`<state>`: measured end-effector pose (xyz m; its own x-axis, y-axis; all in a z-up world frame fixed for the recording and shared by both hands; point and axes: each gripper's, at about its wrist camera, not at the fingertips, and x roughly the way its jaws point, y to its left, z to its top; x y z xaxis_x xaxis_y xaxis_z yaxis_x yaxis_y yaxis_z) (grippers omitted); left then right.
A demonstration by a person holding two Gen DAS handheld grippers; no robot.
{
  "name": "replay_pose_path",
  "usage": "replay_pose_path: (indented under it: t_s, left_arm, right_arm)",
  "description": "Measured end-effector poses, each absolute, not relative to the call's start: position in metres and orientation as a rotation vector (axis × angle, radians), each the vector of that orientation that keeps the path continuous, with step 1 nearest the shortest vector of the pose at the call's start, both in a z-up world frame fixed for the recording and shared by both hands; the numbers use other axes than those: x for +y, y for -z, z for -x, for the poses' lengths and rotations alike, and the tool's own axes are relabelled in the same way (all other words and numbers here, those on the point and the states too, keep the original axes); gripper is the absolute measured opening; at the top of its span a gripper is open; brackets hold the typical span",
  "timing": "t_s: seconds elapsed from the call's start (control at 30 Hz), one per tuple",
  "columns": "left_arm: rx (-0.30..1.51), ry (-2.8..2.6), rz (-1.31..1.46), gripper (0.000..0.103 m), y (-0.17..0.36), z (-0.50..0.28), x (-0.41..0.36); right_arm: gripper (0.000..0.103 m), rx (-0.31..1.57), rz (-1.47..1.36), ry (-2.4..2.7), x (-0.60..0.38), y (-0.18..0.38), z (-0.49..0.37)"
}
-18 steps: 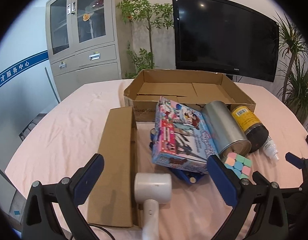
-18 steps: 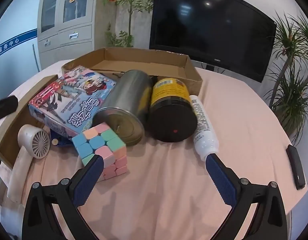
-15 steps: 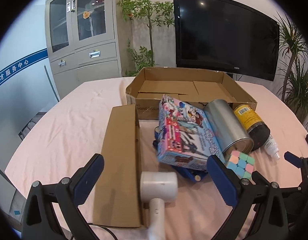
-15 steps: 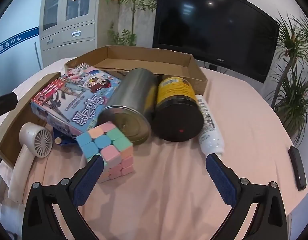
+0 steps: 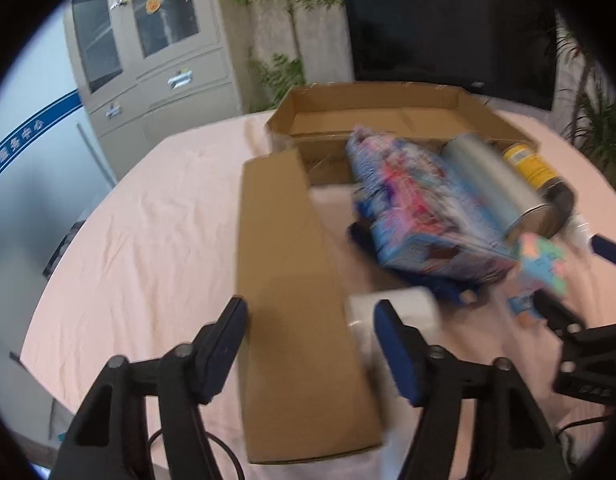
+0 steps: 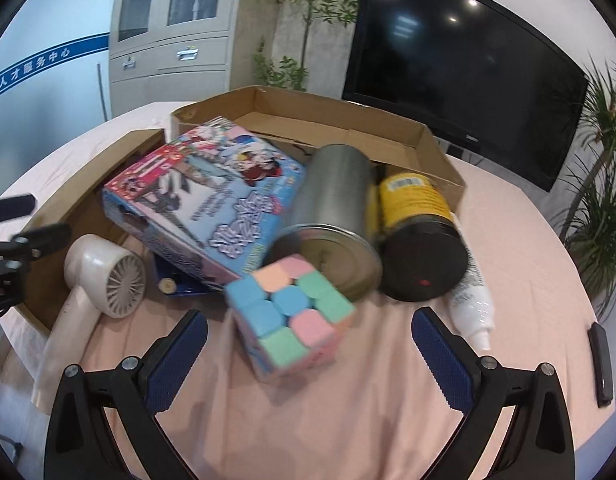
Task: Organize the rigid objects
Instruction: 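Reach both tools toward the long cardboard insert lying beside the box, then grasp the cardboard insert with the left tool and lower it into the box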
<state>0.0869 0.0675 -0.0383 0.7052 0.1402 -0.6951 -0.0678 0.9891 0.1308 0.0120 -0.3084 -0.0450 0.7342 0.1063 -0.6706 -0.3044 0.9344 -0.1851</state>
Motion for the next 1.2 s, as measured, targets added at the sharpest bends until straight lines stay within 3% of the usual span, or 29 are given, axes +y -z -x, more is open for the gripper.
replay_pose_path:
  t_s: [0.13, 0.2, 0.27, 0.47, 0.6, 0.77, 0.93, 1.07, 1.1, 1.2]
  left_arm:
    - [0.778, -0.097, -0.02, 0.051, 0.035, -0.082, 0.094]
    - [0.783, -0.109, -0.009, 0.038, 0.034, -0.08, 0.105]
    - [0.807, -0.148, -0.007, 0.034, 0.036, -0.078, 0.121]
    - [0.912, -0.155, 0.212, 0.03, 0.059, -0.064, 0.186]
    - [0.939, -0.075, 0.352, 0.029, 0.065, -0.055, 0.202]
    - [0.972, -0.036, 0.403, 0.028, 0.068, -0.053, 0.205]
    - [0.976, -0.06, 0.35, 0.025, 0.067, -0.058, 0.199]
    - [0.983, -0.073, 0.324, 0.016, 0.068, -0.059, 0.203]
    - [0.982, -0.079, 0.317, 0.008, 0.066, -0.058, 0.203]
    - [0.94, -0.087, 0.248, 0.009, 0.047, -0.057, 0.192]
  right_arm:
    - [0.103, 0.723, 0.307, -0.275, -0.29, 0.045, -0.012]
    - [0.103, 0.708, 0.313, -0.3, -0.282, 0.044, -0.011]
    - [0.103, 0.691, 0.293, -0.34, -0.275, 0.04, -0.009]
    - [0.103, 0.654, 0.186, -0.555, -0.245, 0.016, -0.001]
    - [0.1, 0.73, 0.159, -0.731, -0.208, 0.01, -0.004]
    - [0.073, 0.8, 0.223, -0.806, -0.146, 0.019, 0.0]
    - [0.023, 0.953, 0.244, -0.806, -0.095, 0.064, -0.02]
    - [0.022, 0.95, 0.268, -0.783, -0.092, 0.082, -0.021]
    - [0.02, 0.952, 0.264, -0.782, -0.09, 0.086, -0.024]
    - [0.017, 0.944, 0.222, -0.77, -0.107, 0.072, -0.018]
